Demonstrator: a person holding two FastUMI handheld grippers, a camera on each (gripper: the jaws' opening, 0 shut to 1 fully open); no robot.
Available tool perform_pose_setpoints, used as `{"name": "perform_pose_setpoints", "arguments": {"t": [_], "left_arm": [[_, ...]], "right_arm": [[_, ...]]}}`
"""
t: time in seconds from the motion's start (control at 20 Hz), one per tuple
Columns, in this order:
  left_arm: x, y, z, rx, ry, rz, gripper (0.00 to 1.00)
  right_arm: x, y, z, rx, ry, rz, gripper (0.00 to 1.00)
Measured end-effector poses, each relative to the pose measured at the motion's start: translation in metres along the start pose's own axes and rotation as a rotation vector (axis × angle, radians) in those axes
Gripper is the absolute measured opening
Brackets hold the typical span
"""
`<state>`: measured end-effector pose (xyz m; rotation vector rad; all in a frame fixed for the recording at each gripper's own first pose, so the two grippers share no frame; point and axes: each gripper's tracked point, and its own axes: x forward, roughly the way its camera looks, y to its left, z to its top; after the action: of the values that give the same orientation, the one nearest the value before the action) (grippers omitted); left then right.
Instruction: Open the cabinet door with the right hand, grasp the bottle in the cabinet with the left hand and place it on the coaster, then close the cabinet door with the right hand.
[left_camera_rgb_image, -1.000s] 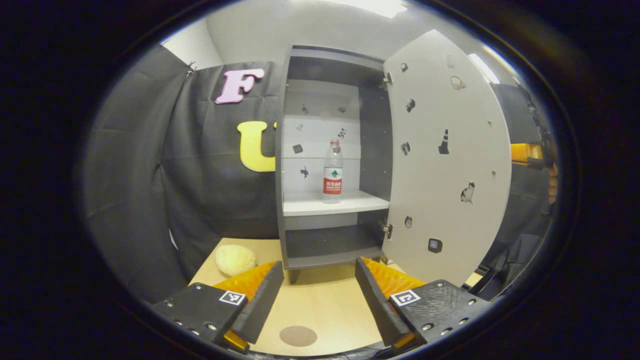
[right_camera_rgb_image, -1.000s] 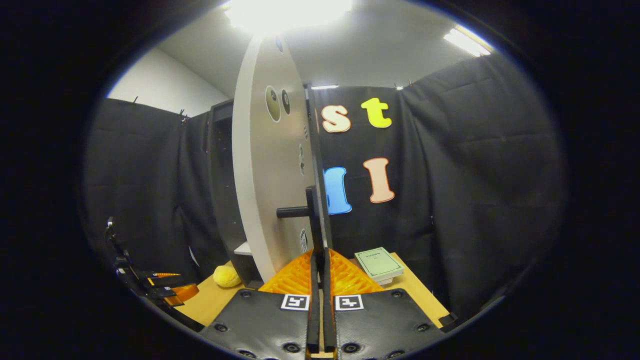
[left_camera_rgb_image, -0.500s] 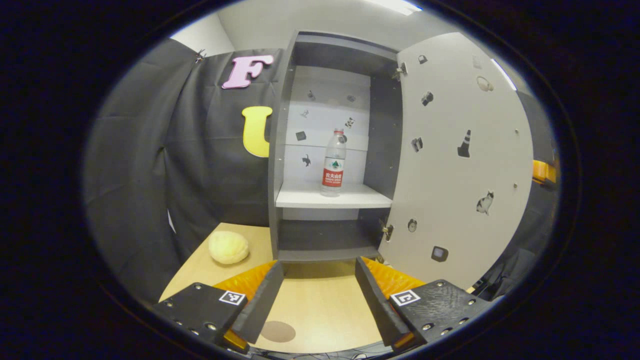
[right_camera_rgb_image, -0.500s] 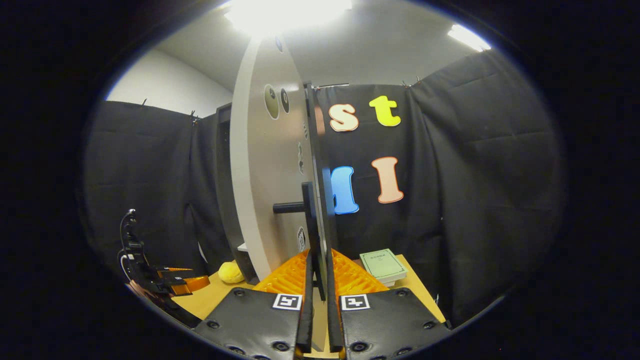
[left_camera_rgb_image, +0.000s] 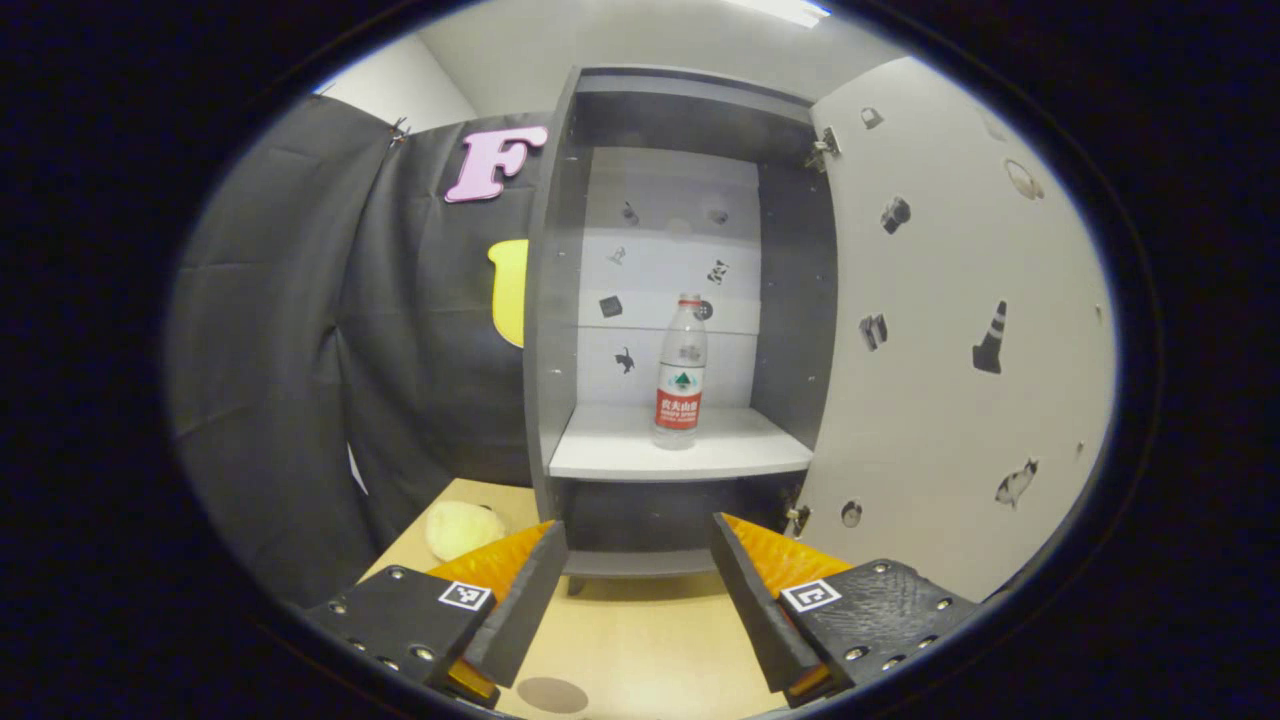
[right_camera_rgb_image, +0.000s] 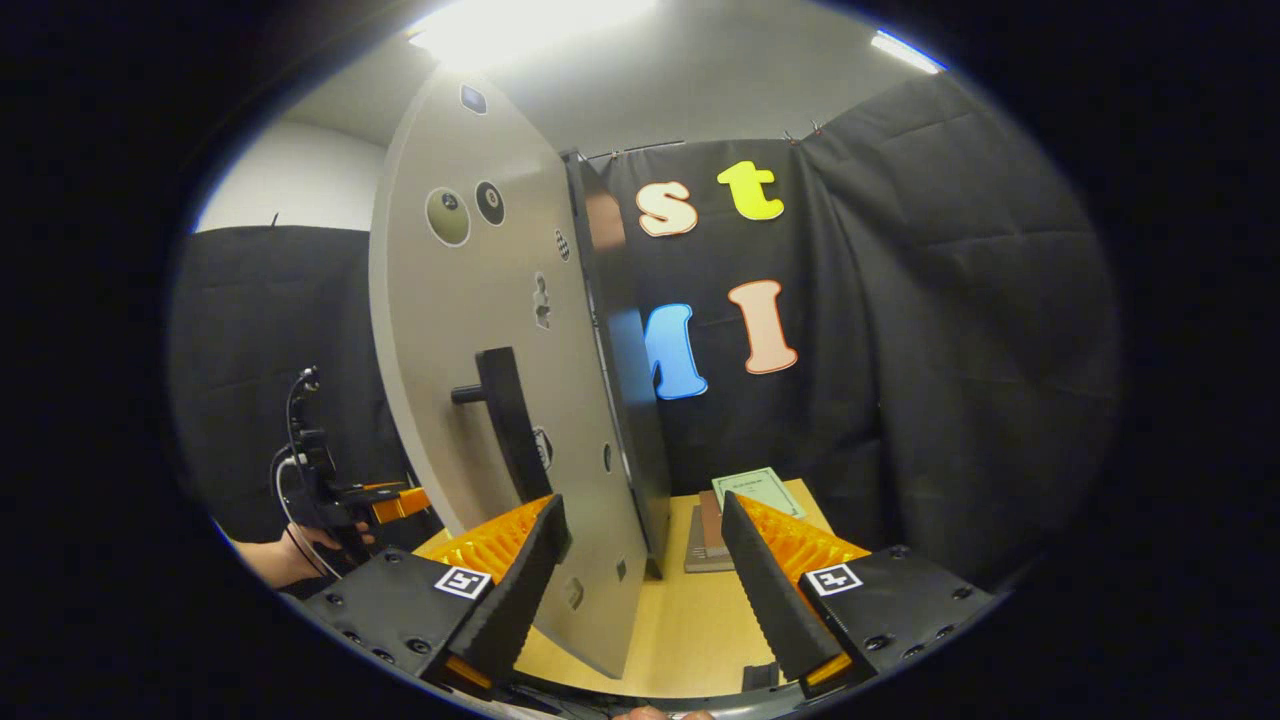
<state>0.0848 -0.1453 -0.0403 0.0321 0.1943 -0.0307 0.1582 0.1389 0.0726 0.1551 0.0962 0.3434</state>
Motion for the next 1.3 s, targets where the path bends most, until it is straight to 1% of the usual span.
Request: {"name": "perform_pose_setpoints", "arguments": {"t": [0.05,0.15,0.2,0.3,0.35,0.4,0.55,0.6,0.7,0.75,0.9,0.95,1.05,1.15,1.2,1.25,1.3], "left_arm": [[0.009,-0.002,0.006,0.016,-0.01,0.007,0.92],[0.03,-0.008,0.02,0.038,-0.036,0.011,0.89],[0.042,-0.012,0.028,0.048,-0.045,0.016,0.92],[0.058,-0.017,0.043,0.08,-0.071,0.02,0.89],[0.068,-0.023,0.05,0.094,-0.092,0.003,0.87],[0.078,-0.029,0.056,0.102,-0.103,-0.018,0.89],[0.112,-0.039,0.067,0.085,-0.105,-0.075,0.89],[0.124,-0.039,0.07,0.079,-0.105,-0.085,0.87],[0.15,-0.039,0.074,0.072,-0.107,-0.107,0.87],[0.162,-0.038,0.072,0.066,-0.098,-0.114,0.87],[0.195,-0.041,0.063,0.051,-0.063,-0.168,0.87],[0.205,-0.041,0.062,0.047,-0.06,-0.176,0.89],[0.22,-0.04,0.061,0.042,-0.053,-0.188,0.87],[0.234,-0.039,0.064,0.044,-0.062,-0.195,0.89],[0.24,-0.038,0.066,0.046,-0.061,-0.194,0.87],[0.247,-0.038,0.066,0.044,-0.058,-0.195,0.91],[0.253,-0.036,0.068,0.035,-0.056,-0.195,0.91]], "right_arm": [[0.001,-0.007,0.006,-0.003,-0.013,0.0,0.98],[0.003,-0.025,0.01,0.021,-0.024,-0.014,0.98],[0.007,-0.034,0.01,0.036,-0.021,-0.023,0.98],[0.012,-0.054,0.014,0.047,-0.038,-0.068,0.98],[0.015,-0.061,0.017,0.049,-0.052,-0.087,0.98],[0.018,-0.067,0.016,0.052,-0.052,-0.104,0.98],[0.026,-0.085,0.02,0.072,-0.074,-0.177,0.98],[0.028,-0.087,0.021,0.088,-0.082,-0.194,0.98],[0.03,-0.089,0.028,0.109,-0.112,-0.227,0.98],[0.03,-0.09,0.029,0.11,-0.121,-0.244,0.98],[0.03,-0.09,0.031,0.101,-0.13,-0.286,0.98],[0.03,-0.088,0.032,0.104,-0.137,-0.293,0.98],[0.031,-0.084,0.034,0.109,-0.146,-0.301,0.98],[0.031,-0.084,0.032,0.108,-0.142,-0.322,0.98],[0.033,-0.085,0.031,0.107,-0.137,-0.331,0.98],[0.033,-0.085,0.031,0.105,-0.136,-0.341,0.98],[0.034,-0.085,0.03,0.101,-0.136,-0.351,0.98]]}}
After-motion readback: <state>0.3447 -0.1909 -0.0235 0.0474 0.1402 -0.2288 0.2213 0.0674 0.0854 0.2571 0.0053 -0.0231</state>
